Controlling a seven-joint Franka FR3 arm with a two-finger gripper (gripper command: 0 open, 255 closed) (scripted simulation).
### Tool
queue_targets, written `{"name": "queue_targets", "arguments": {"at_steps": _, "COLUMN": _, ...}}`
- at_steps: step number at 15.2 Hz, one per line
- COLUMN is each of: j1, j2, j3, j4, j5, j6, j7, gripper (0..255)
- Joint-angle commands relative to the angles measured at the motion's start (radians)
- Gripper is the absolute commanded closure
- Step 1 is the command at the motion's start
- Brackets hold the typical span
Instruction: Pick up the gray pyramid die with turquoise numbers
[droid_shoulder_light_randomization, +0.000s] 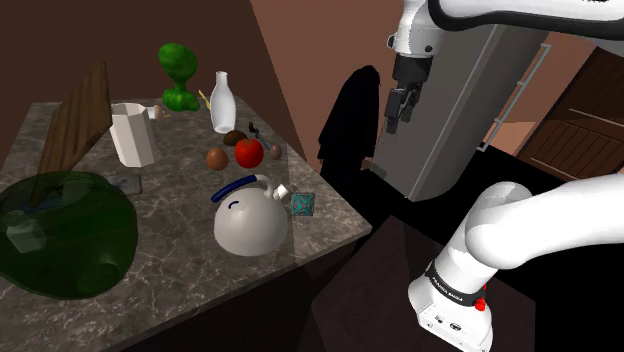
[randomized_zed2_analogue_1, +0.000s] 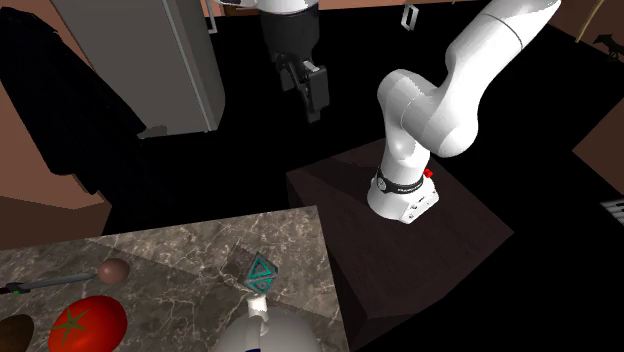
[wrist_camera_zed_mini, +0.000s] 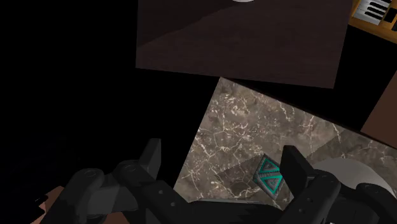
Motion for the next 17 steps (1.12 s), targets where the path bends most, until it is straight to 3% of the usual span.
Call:
{"name": "queue_targets", "arguments": {"at_steps": 1, "j1": 0.000, "j2": 0.000, "j3": 0.000, "j4": 0.000, "j5": 0.000, "j6": 0.000, "j7": 0.000, "gripper": 0}}
{"name": "queue_targets", "arguments": {"at_steps": 9, "j1": 0.027, "j2": 0.107, "j3": 0.040, "j4": -0.157, "j5": 0.066, "j6": 0.299, "j7": 0.069, "gripper": 0}}
{"name": "queue_targets", "arguments": {"at_steps": 17, "j1": 0.056, "j2": 0.316, "j3": 0.086, "j4": -0.221, "j5": 0.121, "j6": 0.614, "j7": 0.127, "gripper": 0}}
